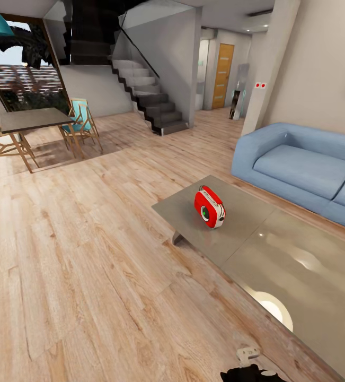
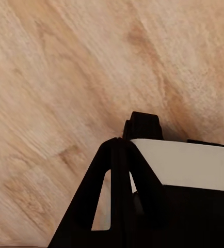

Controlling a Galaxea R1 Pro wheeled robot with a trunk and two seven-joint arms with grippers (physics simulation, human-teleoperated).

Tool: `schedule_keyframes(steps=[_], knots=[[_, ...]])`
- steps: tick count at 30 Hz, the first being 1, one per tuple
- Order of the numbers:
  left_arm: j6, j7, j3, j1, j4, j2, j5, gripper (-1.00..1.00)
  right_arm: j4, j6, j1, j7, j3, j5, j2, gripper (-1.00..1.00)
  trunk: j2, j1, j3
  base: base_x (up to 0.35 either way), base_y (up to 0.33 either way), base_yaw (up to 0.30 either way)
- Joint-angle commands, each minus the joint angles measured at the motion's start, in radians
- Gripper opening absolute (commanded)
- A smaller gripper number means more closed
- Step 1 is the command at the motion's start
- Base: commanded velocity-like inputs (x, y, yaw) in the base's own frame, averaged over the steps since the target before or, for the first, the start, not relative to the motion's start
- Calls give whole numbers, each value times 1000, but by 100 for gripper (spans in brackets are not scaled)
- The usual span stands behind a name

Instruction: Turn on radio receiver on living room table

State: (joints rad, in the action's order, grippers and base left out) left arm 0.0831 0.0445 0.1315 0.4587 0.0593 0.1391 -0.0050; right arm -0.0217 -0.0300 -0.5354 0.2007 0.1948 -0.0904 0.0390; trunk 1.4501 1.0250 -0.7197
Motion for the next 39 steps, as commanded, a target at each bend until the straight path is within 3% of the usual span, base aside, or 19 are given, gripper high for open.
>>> schedule_keyframes(steps=[1, 25, 39], knots=[[1, 0, 0, -1, 5, -3, 1, -100, 0, 0, 0, 0, 0, 0, -1, 100, 0, 0, 0, 0, 0, 0], [4, 0, 0, -35, 16, -20, 2, -100, 2, 2, 0, 0, 0, 1, -1, 100, 0, 0, 1, 0, 0, 0], [4, 0, 0, -35, 14, -21, 2, -100, 2, 2, 0, 0, 0, 1, 0, 100, 0, 0, 20, 0, 0, 0]])
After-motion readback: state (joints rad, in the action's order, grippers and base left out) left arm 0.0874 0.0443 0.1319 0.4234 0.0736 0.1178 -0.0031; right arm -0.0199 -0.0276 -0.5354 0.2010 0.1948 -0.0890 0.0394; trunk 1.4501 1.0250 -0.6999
